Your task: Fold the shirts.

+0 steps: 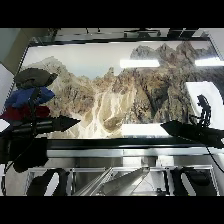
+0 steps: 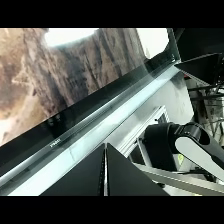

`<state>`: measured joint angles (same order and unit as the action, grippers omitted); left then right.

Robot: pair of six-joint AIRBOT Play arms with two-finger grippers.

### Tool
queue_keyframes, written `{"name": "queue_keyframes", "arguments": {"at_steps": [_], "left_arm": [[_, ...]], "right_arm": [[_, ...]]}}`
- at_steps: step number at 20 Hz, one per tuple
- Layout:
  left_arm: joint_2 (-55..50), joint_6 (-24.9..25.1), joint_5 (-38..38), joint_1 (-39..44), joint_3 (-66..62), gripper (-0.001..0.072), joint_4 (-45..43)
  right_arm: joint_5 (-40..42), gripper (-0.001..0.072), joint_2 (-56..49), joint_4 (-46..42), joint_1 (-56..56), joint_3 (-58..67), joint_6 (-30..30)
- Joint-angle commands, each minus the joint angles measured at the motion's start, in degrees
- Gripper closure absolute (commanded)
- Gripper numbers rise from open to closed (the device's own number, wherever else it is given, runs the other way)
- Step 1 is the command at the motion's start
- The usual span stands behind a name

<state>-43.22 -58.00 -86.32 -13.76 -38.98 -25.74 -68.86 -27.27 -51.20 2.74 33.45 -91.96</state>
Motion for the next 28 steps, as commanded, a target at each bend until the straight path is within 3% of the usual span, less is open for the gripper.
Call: {"name": "queue_keyframes", "arguments": {"at_steps": [1,5,8,9,11,12,17,21,23,26,28], "left_arm": [[0.0,0.0,0.0,0.0,0.0,0.071,-0.1],[-0.2,0.0,5.3,-0.2,-1.8,0.0711,-1.7],[-5.0,-1.6,12.8,-4.3,-13.1,0.071,-9.4],[-7.7,-2.1,14.5,-6.3,-17.5,0.0619,-12.0],[-14.9,-3.6,17.5,-10.0,-26.7,0.0064,-16.8],[-19.4,-4.0,18.3,-11.7,-31.6,-0.0013,-18.5],[-48.4,-4.3,20.0,-16.7,-59.8,-0.0013,-27.0],[-74.3,-10.4,22.5,-18.2,-84.6,-0.0013,-35.2],[-79.9,-10.7,29.1,-18.8,-84.2,-0.0013,-37.2],[-81.3,-10.0,43.5,-18.8,-73.7,-0.0013,-37.3],[-83.0,-6.0,43.4,-17.8,-73.2,-0.0013,-37.3]], "right_arm": [[0.0,0.0695,0.0,0.0,0.0,0.0,0.0],[0.0,0.0695,0.0,0.0,0.0,0.0,0.0],[0.0,0.0695,0.0,0.0,0.0,0.0,0.0],[0.0,0.0695,0.0,0.0,0.0,0.0,0.0],[0.0,0.0695,0.0,0.0,0.0,0.0,0.0],[0.0,0.0695,0.0,0.0,0.0,0.0,0.0],[0.0,0.0695,0.0,0.0,0.0,0.0,0.0],[0.3,0.0695,0.0,0.0,0.0,0.0,0.0],[1.4,0.0695,-0.1,0.0,0.0,0.0,0.0],[2.3,0.0695,-0.2,0.0,0.0,0.0,0.0],[2.9,0.0695,-0.3,0.0,0.0,0.0,0.0]]}}
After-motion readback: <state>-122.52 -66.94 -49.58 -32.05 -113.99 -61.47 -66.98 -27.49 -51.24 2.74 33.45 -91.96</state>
